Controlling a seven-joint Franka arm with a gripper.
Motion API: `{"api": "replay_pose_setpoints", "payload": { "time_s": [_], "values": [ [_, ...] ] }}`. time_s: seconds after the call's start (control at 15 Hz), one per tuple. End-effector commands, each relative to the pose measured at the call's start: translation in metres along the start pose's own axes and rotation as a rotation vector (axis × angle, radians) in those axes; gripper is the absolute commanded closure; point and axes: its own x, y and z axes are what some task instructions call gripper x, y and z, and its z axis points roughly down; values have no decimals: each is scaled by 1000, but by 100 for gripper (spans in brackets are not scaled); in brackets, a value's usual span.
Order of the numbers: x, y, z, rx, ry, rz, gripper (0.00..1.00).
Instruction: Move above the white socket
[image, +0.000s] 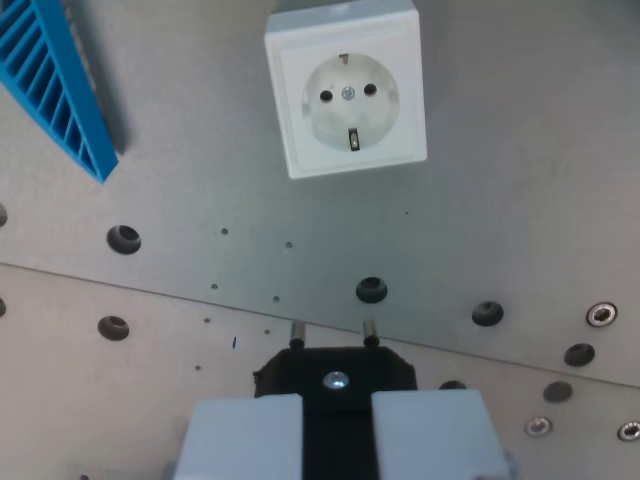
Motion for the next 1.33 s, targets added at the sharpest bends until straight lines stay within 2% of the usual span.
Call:
{"api": "replay_pose_setpoints", "payload": {
  "time_s": [0.07,0.93,1.33],
  "values": [
    [2,1,12,-18,50,-67,100],
    [16,6,63,-19,36,-116,100],
    [23,8,83,-14,18,-130,100]
  ]
}}
